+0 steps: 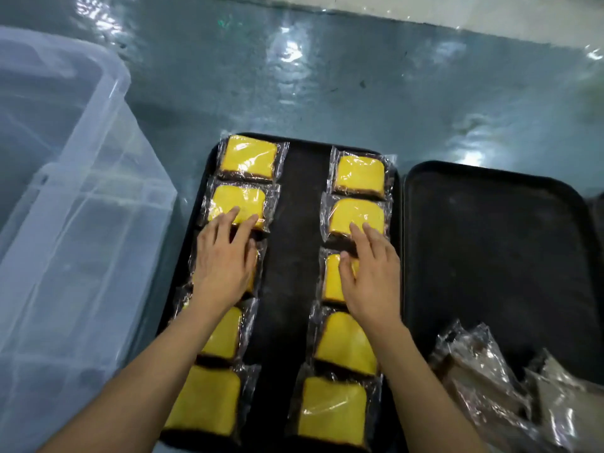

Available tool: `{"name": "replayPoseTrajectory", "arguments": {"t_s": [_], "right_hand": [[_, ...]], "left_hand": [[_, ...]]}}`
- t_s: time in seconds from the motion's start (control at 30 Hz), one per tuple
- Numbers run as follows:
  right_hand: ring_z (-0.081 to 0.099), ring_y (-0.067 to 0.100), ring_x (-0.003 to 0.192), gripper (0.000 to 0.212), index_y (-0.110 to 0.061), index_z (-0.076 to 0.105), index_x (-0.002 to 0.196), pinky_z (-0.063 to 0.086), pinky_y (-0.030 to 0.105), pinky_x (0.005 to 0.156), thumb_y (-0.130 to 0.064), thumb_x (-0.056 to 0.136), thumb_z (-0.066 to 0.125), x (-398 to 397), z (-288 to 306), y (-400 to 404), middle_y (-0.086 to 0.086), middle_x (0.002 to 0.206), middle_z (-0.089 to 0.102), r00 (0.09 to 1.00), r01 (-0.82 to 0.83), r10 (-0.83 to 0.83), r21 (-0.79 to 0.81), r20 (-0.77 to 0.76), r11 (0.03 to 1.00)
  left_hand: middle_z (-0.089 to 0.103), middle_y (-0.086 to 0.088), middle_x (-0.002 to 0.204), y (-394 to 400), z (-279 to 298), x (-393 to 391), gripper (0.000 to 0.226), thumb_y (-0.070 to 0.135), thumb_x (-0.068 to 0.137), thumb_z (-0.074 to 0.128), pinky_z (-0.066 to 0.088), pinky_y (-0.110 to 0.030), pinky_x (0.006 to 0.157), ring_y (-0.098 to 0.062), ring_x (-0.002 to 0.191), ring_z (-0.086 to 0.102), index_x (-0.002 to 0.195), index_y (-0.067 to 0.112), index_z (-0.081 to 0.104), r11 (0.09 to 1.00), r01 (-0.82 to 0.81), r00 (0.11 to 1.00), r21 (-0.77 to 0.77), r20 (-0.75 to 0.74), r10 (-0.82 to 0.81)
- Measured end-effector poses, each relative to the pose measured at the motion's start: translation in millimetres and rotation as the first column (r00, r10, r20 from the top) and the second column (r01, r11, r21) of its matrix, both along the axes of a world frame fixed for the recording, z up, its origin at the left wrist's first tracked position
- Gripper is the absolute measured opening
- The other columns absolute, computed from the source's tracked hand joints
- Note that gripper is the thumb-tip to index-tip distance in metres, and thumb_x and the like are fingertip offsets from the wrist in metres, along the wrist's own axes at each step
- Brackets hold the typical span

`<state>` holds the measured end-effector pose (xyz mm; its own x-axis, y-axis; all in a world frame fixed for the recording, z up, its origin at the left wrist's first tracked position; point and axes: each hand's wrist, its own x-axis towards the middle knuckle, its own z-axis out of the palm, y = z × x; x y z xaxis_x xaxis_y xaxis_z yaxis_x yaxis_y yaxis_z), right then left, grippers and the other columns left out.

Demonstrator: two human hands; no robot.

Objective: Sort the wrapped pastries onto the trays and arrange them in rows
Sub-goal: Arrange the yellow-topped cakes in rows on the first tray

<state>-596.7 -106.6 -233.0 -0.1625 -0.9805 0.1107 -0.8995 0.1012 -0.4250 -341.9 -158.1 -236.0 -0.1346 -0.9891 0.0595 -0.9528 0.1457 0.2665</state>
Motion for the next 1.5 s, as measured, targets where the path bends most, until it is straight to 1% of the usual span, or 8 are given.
{"name": "replayPoseTrajectory", "arguments": {"t_s": [0.13,0.23,0.4,0.73,1.0,1.1,1.3,1.5], "right_hand": [[0.046,0.029,0.136,0.052,-0.025,0.051,0.148,0.038,0.047,0.113,-0.038,0.098,0.056,14,-7,77,0.007,0.152,0.047,0.995,-0.028,0.036,0.088,-0.089,0.996],[0.031,0.026,0.150,0.058,-0.029,0.037,0.157,0.024,0.044,0.124,-0.049,0.102,0.044,13,-10,101,0.008,0.162,0.035,0.987,-0.033,0.066,0.218,-0.147,0.975],[0.014,0.022,0.157,0.063,-0.031,0.021,0.162,0.015,0.044,0.127,-0.055,0.105,0.033,10,-13,98,0.006,0.168,0.021,0.977,-0.078,0.127,0.269,-0.169,0.960],[0.005,0.020,0.158,0.066,-0.035,0.010,0.163,0.010,0.042,0.128,-0.063,0.104,0.022,9,-12,94,0.003,0.171,0.011,0.977,-0.089,0.138,0.277,-0.165,0.957],[0.044,0.029,0.140,0.050,-0.017,0.050,0.149,0.035,0.046,0.116,-0.038,0.103,0.047,20,0,141,0.010,0.151,0.049,0.985,-0.020,0.022,0.014,-0.172,1.000],[0.047,0.031,0.137,0.051,-0.020,0.053,0.147,0.039,0.047,0.111,-0.043,0.102,0.049,30,-8,176,0.010,0.149,0.051,0.979,-0.044,0.062,0.094,-0.195,0.995],[0.018,0.024,0.156,0.066,-0.024,0.028,0.161,0.019,0.048,0.126,-0.052,0.104,0.044,30,-19,190,0.009,0.166,0.028,0.969,-0.130,0.166,0.195,-0.185,0.972],[0.006,0.022,0.158,0.069,-0.024,0.018,0.163,0.018,0.049,0.126,-0.053,0.104,0.040,17,-21,186,0.008,0.170,0.016,0.949,-0.210,0.254,0.225,-0.187,0.951]], "left_hand": [[0.042,-0.012,0.150,75,-2,23,0.042,0.031,0.102,0.044,0.034,-0.054,0.110,-0.036,0.135,0.040,0.143,0.026,0.049,0.996,-0.015,0.999,0.088,0.038,0.012],[0.033,-0.009,0.159,102,-8,39,0.053,0.044,0.101,0.033,0.028,-0.053,0.116,-0.034,0.146,0.029,0.152,0.029,0.040,0.985,0.072,0.994,0.160,0.066,-0.084],[0.011,-0.003,0.168,102,-11,45,0.058,0.049,0.104,0.025,0.014,-0.047,0.124,-0.028,0.155,0.007,0.159,0.037,0.015,0.972,0.111,0.987,0.207,0.089,-0.132],[0.004,-0.003,0.169,88,-10,45,0.059,0.054,0.104,0.019,0.010,-0.046,0.125,-0.027,0.155,0.001,0.160,0.037,0.009,0.965,0.115,0.982,0.235,0.119,-0.146],[0.026,-0.008,0.163,132,6,48,0.052,0.040,0.104,0.035,0.022,-0.050,0.121,-0.031,0.150,0.023,0.155,0.027,0.035,0.988,0.122,0.988,0.090,0.080,-0.129],[0.029,-0.010,0.162,171,1,59,0.054,0.039,0.102,0.039,0.026,-0.053,0.119,-0.033,0.150,0.025,0.154,0.024,0.038,0.984,0.156,0.981,0.090,0.104,-0.165],[0.013,-0.009,0.167,195,-12,69,0.062,0.045,0.102,0.034,0.020,-0.054,0.122,-0.031,0.155,0.007,0.160,0.026,0.020,0.964,0.185,0.969,0.192,0.129,-0.212],[0.000,-0.007,0.169,189,-12,71,0.065,0.049,0.103,0.028,0.015,-0.053,0.124,-0.029,0.155,-0.003,0.161,0.029,0.006,0.953,0.202,0.954,0.227,0.172,-0.244]]}}
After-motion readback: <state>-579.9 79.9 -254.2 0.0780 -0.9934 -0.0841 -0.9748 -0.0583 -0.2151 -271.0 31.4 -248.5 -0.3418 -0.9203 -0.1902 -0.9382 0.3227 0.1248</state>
